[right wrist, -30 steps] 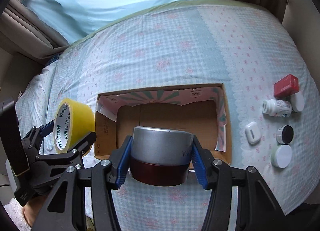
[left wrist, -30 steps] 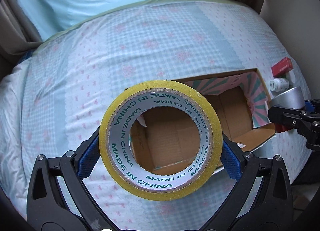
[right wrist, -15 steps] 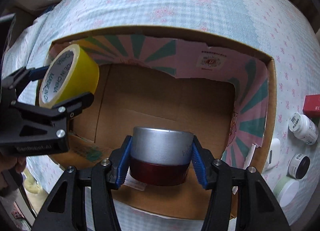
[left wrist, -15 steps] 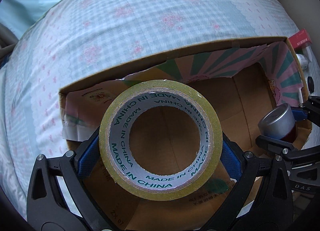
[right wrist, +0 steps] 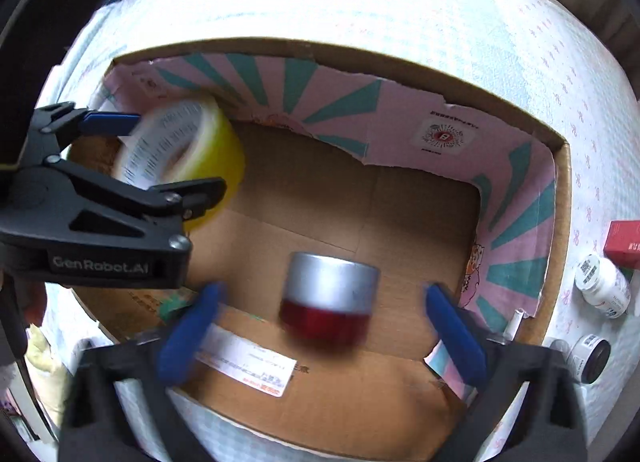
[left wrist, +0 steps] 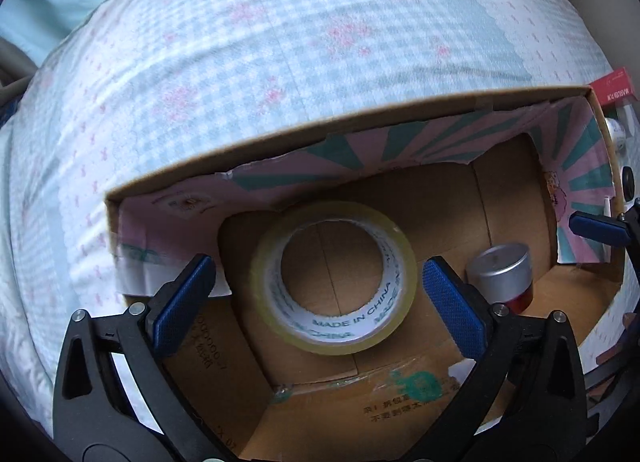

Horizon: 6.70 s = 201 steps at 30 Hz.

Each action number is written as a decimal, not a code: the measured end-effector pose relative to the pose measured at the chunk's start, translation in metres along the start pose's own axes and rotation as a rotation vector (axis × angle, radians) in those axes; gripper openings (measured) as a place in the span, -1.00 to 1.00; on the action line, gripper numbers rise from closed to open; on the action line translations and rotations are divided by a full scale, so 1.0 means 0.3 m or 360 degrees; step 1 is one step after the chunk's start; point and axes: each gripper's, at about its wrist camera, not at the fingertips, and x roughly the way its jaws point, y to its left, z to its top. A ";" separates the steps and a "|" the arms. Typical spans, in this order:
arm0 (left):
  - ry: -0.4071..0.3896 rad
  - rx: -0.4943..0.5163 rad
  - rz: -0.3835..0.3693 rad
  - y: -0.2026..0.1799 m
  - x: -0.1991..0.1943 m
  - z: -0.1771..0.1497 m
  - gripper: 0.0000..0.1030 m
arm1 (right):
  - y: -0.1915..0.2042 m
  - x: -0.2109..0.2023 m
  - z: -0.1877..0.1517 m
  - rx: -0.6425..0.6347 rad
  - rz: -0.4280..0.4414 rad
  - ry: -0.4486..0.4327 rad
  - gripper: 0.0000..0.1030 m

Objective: Organize rigid objects
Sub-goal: 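Lower the tape roll and silver-red jar into the cardboard box and open both tools, then move both tools back toward the remaining items beside the box, then grasp the red MARUBI box with the left tool while the right tool grasps the black-lidded jar, then carry the red box and black-lidded jar into the cardboard box and release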

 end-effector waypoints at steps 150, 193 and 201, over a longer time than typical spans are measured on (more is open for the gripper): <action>-0.0783 0.0915 -0.0685 -0.939 -0.725 0.443 -0.27 | -0.795 -0.790 -0.416 0.0999 -0.0512 -0.0708 0.02; -0.0488 -0.0137 -0.0341 0.183 -0.264 -0.294 -0.27 | 0.003 -0.282 -0.038 0.0402 -0.0146 -0.0290 0.02; -0.0343 -0.0156 -0.0265 0.148 -0.125 -0.273 -0.27 | -0.038 -0.117 -0.020 0.0377 -0.0187 -0.0188 0.02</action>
